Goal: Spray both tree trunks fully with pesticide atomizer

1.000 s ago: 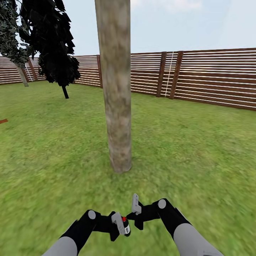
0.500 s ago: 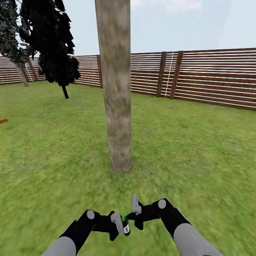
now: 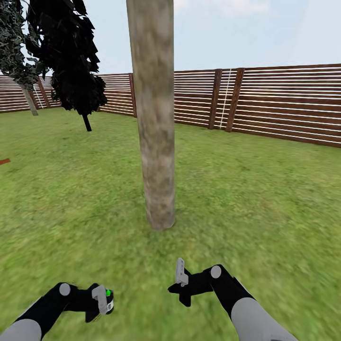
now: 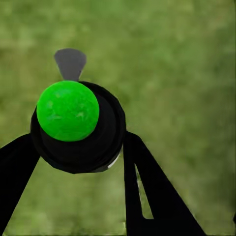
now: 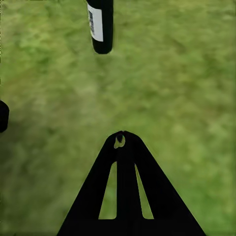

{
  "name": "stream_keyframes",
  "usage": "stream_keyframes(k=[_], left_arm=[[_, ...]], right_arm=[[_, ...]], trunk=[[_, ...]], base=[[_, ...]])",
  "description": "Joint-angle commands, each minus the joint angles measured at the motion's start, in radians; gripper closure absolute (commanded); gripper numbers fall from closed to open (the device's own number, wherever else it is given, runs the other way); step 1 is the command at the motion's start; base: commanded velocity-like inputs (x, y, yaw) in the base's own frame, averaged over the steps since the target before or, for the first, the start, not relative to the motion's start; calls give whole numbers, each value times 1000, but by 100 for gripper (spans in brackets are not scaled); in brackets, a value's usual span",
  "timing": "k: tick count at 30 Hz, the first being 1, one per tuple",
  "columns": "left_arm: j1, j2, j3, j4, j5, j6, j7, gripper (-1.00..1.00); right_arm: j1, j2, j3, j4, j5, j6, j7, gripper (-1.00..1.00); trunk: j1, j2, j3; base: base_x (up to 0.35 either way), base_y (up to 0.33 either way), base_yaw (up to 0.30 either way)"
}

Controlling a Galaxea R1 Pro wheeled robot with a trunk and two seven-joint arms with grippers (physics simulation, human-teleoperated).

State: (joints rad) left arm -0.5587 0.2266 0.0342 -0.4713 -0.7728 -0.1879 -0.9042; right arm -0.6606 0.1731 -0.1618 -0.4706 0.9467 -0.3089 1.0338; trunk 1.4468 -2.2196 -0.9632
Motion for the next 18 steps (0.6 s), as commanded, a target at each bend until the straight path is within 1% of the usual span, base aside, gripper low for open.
stream_keyframes(k=[1, 2, 3, 5, 6, 7, 8, 9, 11, 12, 13, 14, 15, 16, 17, 18], left_arm=[[2, 17, 5, -1, -2, -10, -2, 100], [4, 27, 5, -1, -1, -10, 2, 100], [5, 32, 7, 4, 1, -9, 23, 100], [6, 32, 25, 20, 9, -6, 95, 100], [6, 30, 51, 31, 18, -3, 161, 100], [6, 27, 82, 44, 25, 0, 233, 100], [6, 26, 105, 57, 29, 1, 276, 100], [6, 21, 147, 88, 42, 1, 342, 100], [6, 7, 234, 154, 90, 2, 463, 100], [6, -5, 267, 176, 120, 2, 516, 100], [6, -24, 293, 200, 162, 3, 577, 100], [6, -33, 300, 210, 182, 4, 600, 100], [6, -50, 308, 227, 233, 12, 639, 100], [6, -62, 310, 234, 272, 34, 657, 100], [5, -71, 311, 236, 296, 62, 665, 100], [3, -86, 310, 235, 325, 141, 672, 100]], right_arm=[[-1, 1, -9, 1, 8, -3, 5, -100], [-1, 1, -10, 2, 9, -3, 4, -100], [-1, 1, -12, 3, 9, -3, 2, -100], [0, 1, -14, 3, 10, -3, -3, -100], [1, 1, -16, 4, 9, -3, -17, -100], [2, -33, -23, 8, 8, -4, -57, -100], [3, -53, -35, 14, 8, -4, -100, -100], [8, -79, -71, 36, 9, -4, -198, -100], [22, -118, -169, 116, 9, -4, -408, -100], [26, -133, -221, 159, 9, -4, -511, -100], [33, -149, -299, 205, 9, -9, -658, -100], [39, -153, -336, 219, 9, -12, -729, -100], [66, -157, -414, 235, 8, -21, -898, -100], [85, -158, -460, 242, 8, -36, -1010, -100], [100, -158, -484, 245, 8, -52, -1072, -100], [126, -159, -508, 247, 8, -92, -1142, -100]], trunk=[[0, 0, -1], [0, 0, -1], [0, 0, -1], [0, 0, -1], [0, 0, -1], [0, 0, -1], [0, 0, -1], [0, 0, -1], [0, 0, -1], [0, 0, -1], [0, 0, -1], [0, 0, -1], [0, 0, -1], [0, 0, -1], [0, 0, -1], [0, 0, -1]], base=[[0, 0, 0], [0, 0, 0], [0, 0, 0], [0, 0, 0], [0, 0, 0], [0, 0, 0], [0, 0, 0], [0, 0, 0], [0, 0, 0], [0, 0, 0], [0, 0, 0], [0, 0, 0], [0, 0, 0], [0, 0, 0], [0, 0, 0], [0, 0, 0]])
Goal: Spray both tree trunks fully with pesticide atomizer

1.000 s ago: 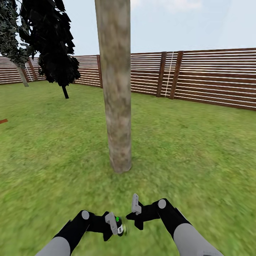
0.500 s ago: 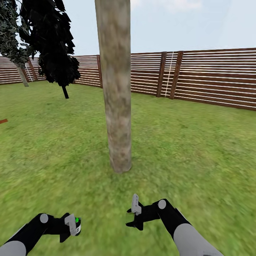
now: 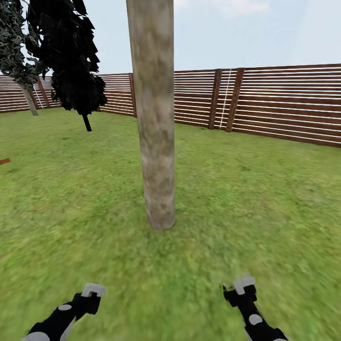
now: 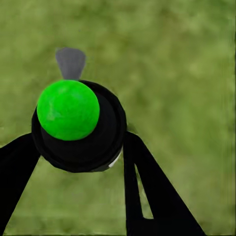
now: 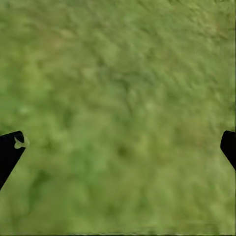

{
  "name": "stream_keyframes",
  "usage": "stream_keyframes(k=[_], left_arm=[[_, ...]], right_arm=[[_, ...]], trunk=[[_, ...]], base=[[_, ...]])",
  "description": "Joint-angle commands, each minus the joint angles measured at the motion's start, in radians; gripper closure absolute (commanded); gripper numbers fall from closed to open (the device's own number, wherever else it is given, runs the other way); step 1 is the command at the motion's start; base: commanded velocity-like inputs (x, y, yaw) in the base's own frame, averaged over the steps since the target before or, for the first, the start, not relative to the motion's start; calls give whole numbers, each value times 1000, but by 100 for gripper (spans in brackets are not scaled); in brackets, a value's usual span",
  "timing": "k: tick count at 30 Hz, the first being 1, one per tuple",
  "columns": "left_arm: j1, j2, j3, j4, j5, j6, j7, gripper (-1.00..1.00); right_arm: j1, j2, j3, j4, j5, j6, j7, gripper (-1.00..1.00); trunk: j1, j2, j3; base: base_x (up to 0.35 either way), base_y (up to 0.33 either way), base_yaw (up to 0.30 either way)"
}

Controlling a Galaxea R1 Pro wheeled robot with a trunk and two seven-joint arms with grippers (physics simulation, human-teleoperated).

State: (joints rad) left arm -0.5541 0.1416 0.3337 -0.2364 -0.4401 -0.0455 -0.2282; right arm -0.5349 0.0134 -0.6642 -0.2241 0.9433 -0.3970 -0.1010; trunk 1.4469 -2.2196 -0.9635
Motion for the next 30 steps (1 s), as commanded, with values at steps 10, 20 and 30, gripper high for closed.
stream_keyframes(k=[10, 20, 30], left_arm=[[-3, -25, -4, -11, 15, 215, -2, 100], [-16, -27, -4, -95, 16, 245, -2, 100], [-20, -68, -5, -170, 19, 283, -8, 100]], right_arm=[[80, -9, -208, 3, 15, -146, -116, -100], [104, -9, -213, 34, 12, -149, -118, -100], [105, -8, -216, 37, 11, -149, -123, -100]], trunk=[[0, 0, -1], [0, 0, -1], [0, 0, -1]], base=[[0, 0, 0], [91, -84, 0], [179, -243, -190]])
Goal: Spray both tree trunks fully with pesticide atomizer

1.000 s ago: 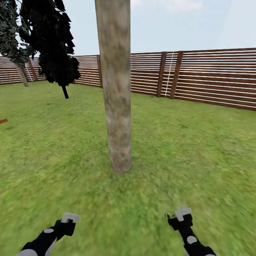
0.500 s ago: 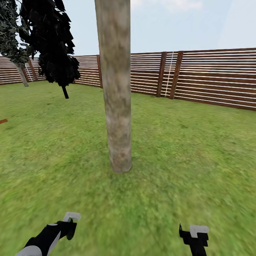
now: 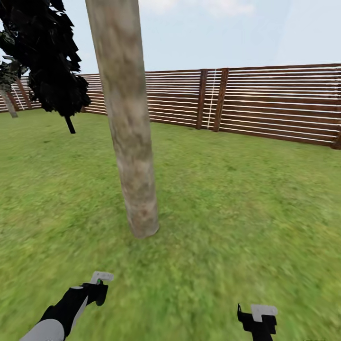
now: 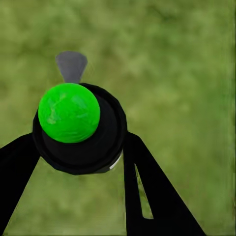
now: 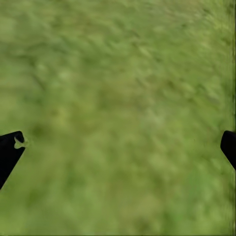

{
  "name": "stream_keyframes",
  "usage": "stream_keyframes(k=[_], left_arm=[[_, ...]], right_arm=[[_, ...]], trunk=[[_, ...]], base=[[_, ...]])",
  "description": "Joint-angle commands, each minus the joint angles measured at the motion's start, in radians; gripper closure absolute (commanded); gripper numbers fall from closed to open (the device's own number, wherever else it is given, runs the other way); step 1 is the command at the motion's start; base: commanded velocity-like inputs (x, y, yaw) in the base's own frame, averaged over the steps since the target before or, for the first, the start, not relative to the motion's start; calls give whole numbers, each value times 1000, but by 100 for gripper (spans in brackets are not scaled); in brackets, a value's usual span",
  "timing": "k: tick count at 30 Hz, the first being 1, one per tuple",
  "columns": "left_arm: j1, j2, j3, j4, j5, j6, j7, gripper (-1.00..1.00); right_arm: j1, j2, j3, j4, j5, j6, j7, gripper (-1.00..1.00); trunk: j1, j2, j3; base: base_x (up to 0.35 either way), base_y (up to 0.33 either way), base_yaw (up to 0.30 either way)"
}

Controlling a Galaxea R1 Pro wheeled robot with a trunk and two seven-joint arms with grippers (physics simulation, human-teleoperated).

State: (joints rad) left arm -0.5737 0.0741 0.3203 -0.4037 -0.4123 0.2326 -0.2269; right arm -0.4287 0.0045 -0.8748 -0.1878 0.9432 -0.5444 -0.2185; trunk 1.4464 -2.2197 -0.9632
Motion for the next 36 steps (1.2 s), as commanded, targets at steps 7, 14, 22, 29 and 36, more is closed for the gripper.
stream_keyframes(k=[7, 14, 22, 29, 36], left_arm=[[-37, -29, 8, -128, -7, 181, -15, 100], [-75, -37, 7, -140, -7, 208, -15, 100], [-126, -36, 6, -145, -9, 301, -17, 100], [-131, -139, -10, -147, -11, 312, -21, 100], [-154, -89, -24, -150, -5, 313, -20, 100]], right_arm=[[-1, 0, -6, 1, 11, -1, -5, -100], [-1, 1, -4, 2, 11, -2, -5, -100], [-1, 2, -3, 4, 13, 0, -3, -100], [-1, 2, -3, 4, 14, 0, -1, -100], [-1, 1, -3, 4, 14, 0, -1, -100]], trunk=[[0, 0, -1], [0, 0, -1], [0, 0, -1], [0, 0, -1], [0, 0, -1]], base=[[42, -28, -285], [1, -1, -273], [-233, 0, -26], [-80, 0, 0], [-19, 0, 0]])
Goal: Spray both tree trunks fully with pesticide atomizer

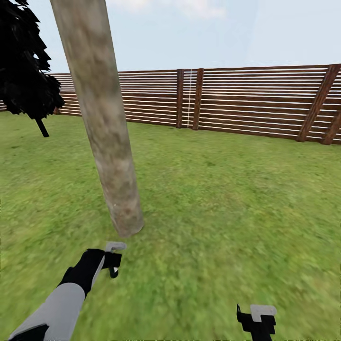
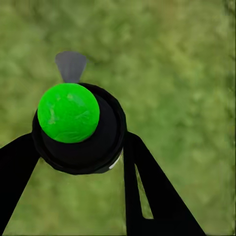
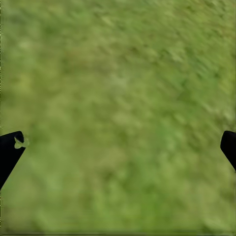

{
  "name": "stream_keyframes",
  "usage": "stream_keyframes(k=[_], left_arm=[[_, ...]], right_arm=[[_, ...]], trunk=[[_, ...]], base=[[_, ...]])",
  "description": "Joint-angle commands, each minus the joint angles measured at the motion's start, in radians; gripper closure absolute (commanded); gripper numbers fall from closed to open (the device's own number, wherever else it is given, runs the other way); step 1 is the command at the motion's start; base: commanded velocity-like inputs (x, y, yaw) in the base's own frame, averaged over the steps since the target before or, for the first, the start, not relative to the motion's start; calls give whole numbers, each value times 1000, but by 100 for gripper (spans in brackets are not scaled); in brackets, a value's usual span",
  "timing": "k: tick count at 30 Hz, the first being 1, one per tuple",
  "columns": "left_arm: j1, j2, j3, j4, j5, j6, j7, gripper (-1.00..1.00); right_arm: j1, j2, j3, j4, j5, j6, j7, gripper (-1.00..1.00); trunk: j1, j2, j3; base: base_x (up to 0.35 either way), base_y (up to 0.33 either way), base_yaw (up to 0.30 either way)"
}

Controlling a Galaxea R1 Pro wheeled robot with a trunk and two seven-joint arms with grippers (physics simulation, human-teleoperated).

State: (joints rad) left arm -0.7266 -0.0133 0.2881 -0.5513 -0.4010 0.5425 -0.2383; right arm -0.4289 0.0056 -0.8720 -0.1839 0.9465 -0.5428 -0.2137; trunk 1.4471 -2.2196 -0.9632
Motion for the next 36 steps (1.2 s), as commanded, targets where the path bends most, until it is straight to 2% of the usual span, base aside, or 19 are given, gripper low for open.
stream_keyframes(k=[1, 4, 7, 9, 11, 13, 15, 19, 23, 24, 25, 28, 34, 36], left_arm=[[-12, -11, 7, -9, -17, 2, -9, 100], [-35, 5, 7, -15, -18, 4, -9, 100], [-66, 67, 11, -14, -16, 5, -13, 100], [-83, 78, 13, -2, -15, 7, -15, 100], [-86, 70, 13, 4, -13, 10, -14, 100], [-86, 49, 12, 12, -12, 21, -12, 100], [-83, 43, 9, 18, -15, 43, -12, 100], [-77, 53, 2, 7, -20, 71, -21, 100], [-76, 55, 15, 15, -12, 53, -37, 100], [-76, 48, 17, 23, 0, 32, -35, 100], [-87, 42, 17, 28, 39, -1, -34, 100], [-99, 45, 14, 27, 102, -12, -36, 100], [-112, 24, 0, 14, 110, 39, -41, 100], [-115, 25, -24, 11, 109, 46, -42, 100]], right_arm=[[-1, 1, -5, 0, 11, -2, -6, -100], [-1, 0, -5, 1, 11, -2, -6, -100], [-1, 1, -5, 1, 11, -2, -6, -100], [-1, 0, -5, 1, 11, -2, -6, -100], [-1, 0, -5, 1, 11, -2, -6, -100], [-1, 0, -5, 1, 11, -2, -6, -100], [-1, 1, -5, 1, 10, -2, -6, -100], [-1, 5, -5, 1, 8, -2, -7, -100], [-1, 5, -5, 0, 8, -2, -9, -100], [-1, 5, -5, 0, 8, -2, -9, -100], [-1, 5, -5, 1, 8, -2, -8, -100], [-1, 4, -5, 0, 8, -2, -9, -100], [-1, 2, -5, 0, 9, -2, -9, -100], [-1, 2, -5, 0, 9, -2, -8, -100]], trunk=[[0, 0, -1], [0, 0, -1], [0, 0, -1], [0, 0, -1], [0, 0, -1], [0, 0, -1], [0, 0, -1], [0, 0, -3], [0, 0, -9], [0, 0, -10], [0, 0, -12], [0, 0, -17], [0, 0, -26], [0, 0, -29]], base=[[-247, 0, 0], [-260, 0, 0], [-59, 0, 0], [-10, 0, 0], [-2, 0, 0], [0, 0, 0], [0, 0, 0], [0, 0, 0], [0, 0, 0], [0, 0, 0], [0, 0, 0], [0, 0, 0], [0, 0, 0], [0, 0, 0]])
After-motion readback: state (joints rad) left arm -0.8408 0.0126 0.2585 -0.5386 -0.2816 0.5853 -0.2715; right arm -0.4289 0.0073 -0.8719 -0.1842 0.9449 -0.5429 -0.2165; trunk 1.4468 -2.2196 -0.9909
